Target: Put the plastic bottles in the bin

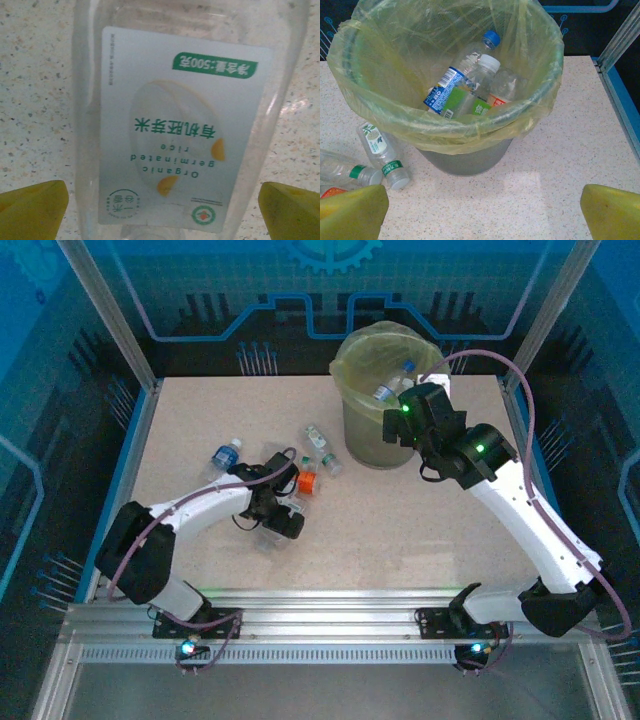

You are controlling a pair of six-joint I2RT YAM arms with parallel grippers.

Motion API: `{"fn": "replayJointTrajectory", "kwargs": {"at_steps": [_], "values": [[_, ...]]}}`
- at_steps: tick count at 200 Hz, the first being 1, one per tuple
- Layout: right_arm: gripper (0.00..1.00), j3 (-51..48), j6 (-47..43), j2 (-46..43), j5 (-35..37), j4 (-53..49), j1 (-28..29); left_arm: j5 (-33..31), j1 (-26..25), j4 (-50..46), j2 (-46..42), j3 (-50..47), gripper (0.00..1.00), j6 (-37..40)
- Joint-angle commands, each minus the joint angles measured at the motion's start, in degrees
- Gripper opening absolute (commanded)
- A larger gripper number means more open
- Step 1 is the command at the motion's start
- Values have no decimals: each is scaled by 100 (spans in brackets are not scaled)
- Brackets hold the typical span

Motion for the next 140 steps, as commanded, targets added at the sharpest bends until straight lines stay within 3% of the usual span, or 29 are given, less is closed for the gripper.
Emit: {"fn": "replayJointTrajectory", "kwargs": {"at_steps": [1,90,117,140], "values": [[100,-36,21,-109,-20,108,93,-218,-42,-160,168,161,99,27],[100,-68,12,-75,-154,179,93,-276,-57,285,665,-19,99,-113],[100,-120,56,-75,-205,204,93,-285,-67,281,517,-46,79,-122],[100,-203,91,-94,-316,248,93,-262,-83,261,322,-54,69,-167]]}}
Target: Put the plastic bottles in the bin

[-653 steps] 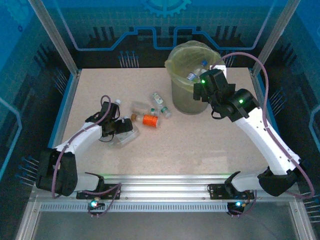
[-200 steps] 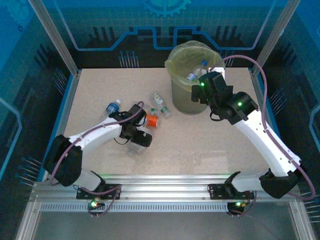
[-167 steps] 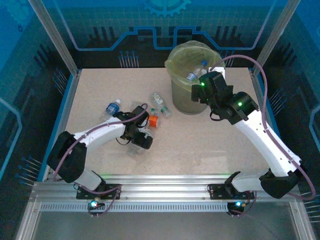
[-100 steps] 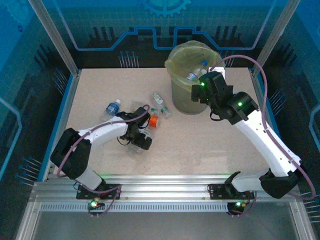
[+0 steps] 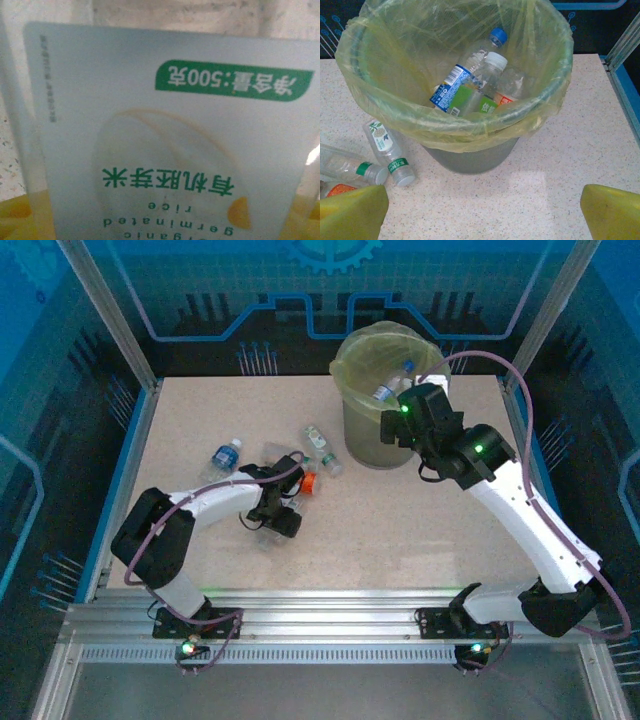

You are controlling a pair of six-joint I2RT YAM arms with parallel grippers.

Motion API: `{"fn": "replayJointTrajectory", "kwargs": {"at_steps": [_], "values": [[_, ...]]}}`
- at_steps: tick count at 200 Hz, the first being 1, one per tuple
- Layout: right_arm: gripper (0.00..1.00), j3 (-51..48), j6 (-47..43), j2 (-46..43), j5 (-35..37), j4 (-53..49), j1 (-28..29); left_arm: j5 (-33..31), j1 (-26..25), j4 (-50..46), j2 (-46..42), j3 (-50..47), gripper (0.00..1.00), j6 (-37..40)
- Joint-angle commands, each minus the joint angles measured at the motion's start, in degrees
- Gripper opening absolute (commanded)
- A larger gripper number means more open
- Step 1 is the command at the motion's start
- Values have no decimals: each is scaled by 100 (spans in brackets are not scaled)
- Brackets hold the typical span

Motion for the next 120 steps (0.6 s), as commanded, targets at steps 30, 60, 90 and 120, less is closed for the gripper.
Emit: {"fn": "replayJointTrajectory", "kwargs": {"at_steps": [30,60,90,120], "values": [[100,-257,123,-174,-426,253,80,-9,-102,-129,-641,-59,66,-126],[100,-527,102,-392,-1066,480,81,187,-131,-163,-1286,-78,66,-193],[100,-895,38,-646,-2015,857,84,408,-133,191,-2045,-131,66,-249],[100,-1451,36,-890,-3067,1570,106,776,-133,1106,-2500,-192,67,-409]]}}
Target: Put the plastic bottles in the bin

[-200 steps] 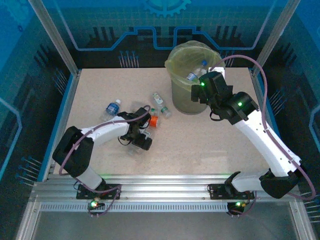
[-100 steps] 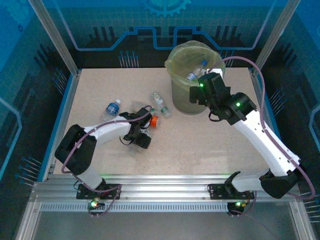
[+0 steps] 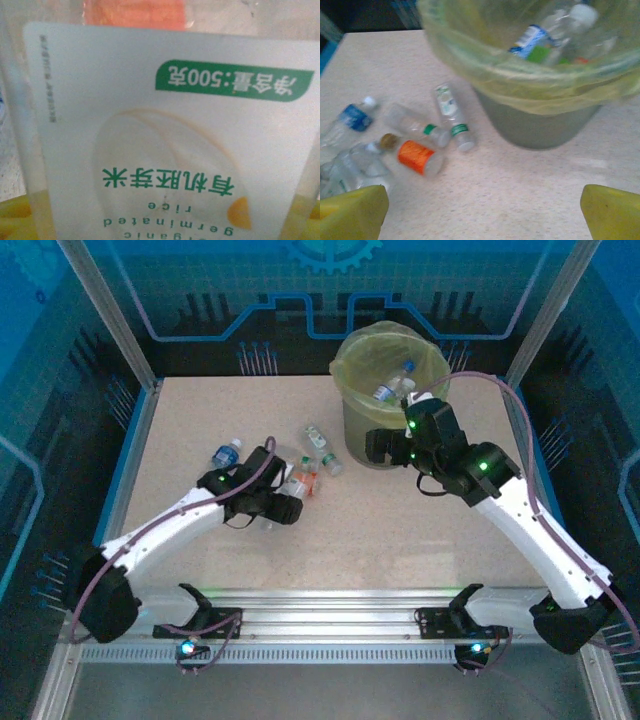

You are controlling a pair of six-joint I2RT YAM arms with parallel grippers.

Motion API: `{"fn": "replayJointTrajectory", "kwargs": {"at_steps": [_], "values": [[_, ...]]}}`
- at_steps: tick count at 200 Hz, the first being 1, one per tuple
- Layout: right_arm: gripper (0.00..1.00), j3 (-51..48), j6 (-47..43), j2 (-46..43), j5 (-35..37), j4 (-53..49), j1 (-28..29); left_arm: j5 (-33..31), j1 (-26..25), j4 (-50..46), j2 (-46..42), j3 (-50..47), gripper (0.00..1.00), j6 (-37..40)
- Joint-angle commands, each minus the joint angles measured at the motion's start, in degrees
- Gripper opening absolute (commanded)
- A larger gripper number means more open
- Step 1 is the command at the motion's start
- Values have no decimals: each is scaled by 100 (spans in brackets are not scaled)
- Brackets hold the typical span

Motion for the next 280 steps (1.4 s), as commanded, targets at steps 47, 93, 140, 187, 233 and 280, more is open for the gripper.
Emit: {"fn": "replayJointTrajectory", "kwargs": {"at_steps": [47,93,140,187,233,280], "values": [[100,-1165,302,-269,-2492,2241,137,998,-45,2056,-379,12,69,-371],[100,-1111,518,152,-3045,2836,183,1364,-46,2510,-343,97,70,-467],[97,-792,417,608,-2867,2796,324,1649,-43,2793,-368,53,70,-554],[92,-627,456,959,-2876,2880,388,1854,-41,3004,-429,-37,71,-533],[81,-651,547,1088,-2750,3043,418,1939,-45,3228,-588,-191,72,-518],[51,-805,676,949,-2658,3258,418,1930,-40,3251,-613,-211,81,-516]]}}
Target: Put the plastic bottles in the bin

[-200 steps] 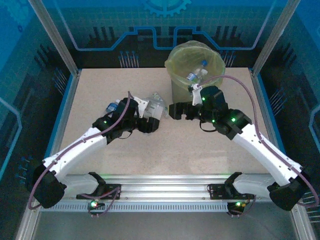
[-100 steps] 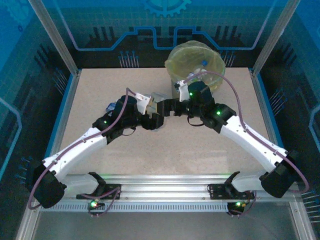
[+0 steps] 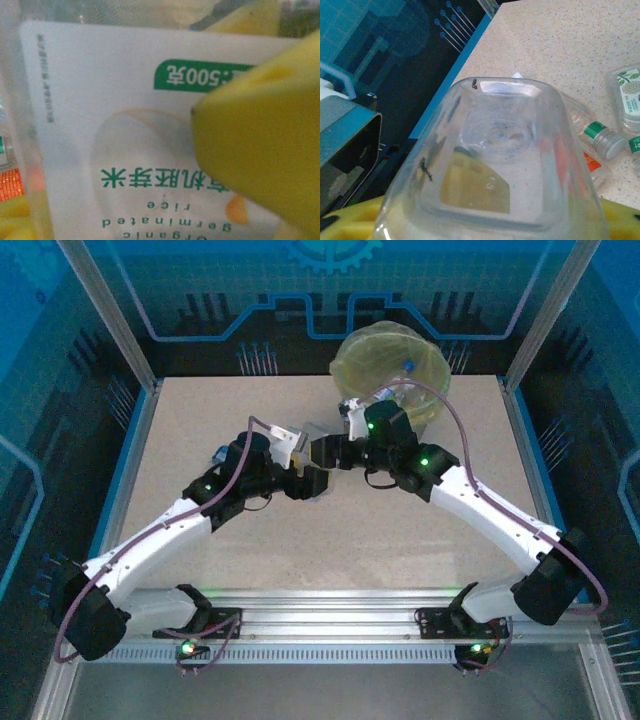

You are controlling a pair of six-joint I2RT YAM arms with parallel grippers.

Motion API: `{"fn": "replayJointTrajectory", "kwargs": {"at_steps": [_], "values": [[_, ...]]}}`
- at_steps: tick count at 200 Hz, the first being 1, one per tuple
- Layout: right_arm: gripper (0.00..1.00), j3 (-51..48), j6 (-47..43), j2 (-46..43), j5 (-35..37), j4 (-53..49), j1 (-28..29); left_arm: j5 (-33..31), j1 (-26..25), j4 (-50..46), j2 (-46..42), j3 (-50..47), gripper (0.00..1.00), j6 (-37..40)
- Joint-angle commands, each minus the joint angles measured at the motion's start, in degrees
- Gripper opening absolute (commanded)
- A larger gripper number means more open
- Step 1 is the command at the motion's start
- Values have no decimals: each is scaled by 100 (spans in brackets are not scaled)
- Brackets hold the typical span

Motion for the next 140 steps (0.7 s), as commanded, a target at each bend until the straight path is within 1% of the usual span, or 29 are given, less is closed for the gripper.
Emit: {"fn": "replayJointTrajectory", "kwargs": {"at_steps": [1,10,16,19,46,69,103,140], "values": [[51,-34,68,-150,108,306,40,194,-35,216,-152,-10,81,-18],[51,-54,75,-196,141,326,39,188,-39,214,-158,-5,89,-24],[50,-57,83,-222,179,325,33,188,-40,206,-169,-10,97,-22],[50,-57,76,-244,201,315,31,191,-36,200,-188,-14,99,-24],[49,49,57,-298,328,183,-83,194,-37,275,-398,-115,99,-9],[47,467,-75,-272,347,-127,-340,74,-41,451,-718,-324,99,-37],[47,1360,-342,-133,505,-608,-849,-210,-36,683,-1217,-681,99,-99],[47,2197,-303,97,656,-566,-1504,-502,-37,569,-1402,-848,99,-146]]}}
